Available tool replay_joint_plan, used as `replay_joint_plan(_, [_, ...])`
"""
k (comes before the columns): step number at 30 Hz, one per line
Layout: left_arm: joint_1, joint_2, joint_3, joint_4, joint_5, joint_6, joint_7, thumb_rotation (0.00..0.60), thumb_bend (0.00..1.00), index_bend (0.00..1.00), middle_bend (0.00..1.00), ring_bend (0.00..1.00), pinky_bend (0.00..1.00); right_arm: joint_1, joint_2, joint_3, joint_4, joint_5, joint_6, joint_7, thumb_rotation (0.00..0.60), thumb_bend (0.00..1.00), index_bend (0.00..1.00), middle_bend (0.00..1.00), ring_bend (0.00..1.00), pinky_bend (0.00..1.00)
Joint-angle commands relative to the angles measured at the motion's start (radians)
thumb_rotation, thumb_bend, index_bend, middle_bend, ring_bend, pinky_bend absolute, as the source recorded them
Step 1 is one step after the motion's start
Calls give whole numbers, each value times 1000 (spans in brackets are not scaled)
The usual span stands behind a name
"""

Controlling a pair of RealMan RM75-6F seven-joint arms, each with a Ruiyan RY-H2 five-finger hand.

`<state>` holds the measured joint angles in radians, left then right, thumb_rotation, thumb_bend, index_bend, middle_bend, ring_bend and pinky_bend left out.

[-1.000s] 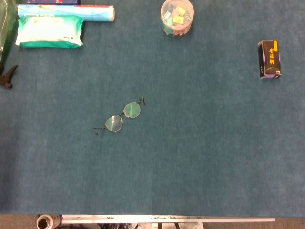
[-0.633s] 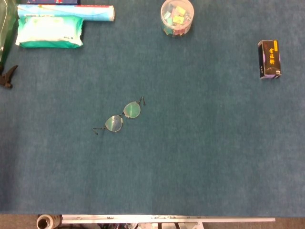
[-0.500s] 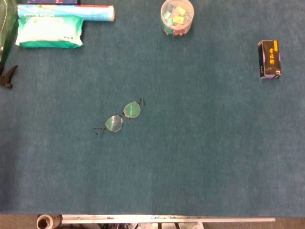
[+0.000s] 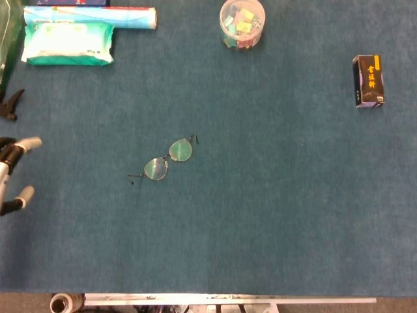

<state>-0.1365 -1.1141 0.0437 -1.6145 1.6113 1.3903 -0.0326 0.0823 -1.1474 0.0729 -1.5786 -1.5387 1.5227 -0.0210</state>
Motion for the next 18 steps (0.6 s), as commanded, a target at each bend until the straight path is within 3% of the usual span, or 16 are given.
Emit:
replay_joint_plan(1, [-18,-12,18,6,25,-27,-42,600,143,107,53,79,194,0,-1,1,1,2,-1,-3,600,156,507,468,356,600])
replay_joint_plan(6, [-34,-58,28,33,43,-50,-40,600,139,85,0,4,142,0,-2,2,3,6,-2,-9,600,156,507,468,356,600])
replay_joint_plan(18, [-78,-144,30,19,71,-92,-9,600,137,84,0,0,136,-4,3,7,-3,9,8,2,600,156,507,468,356,600])
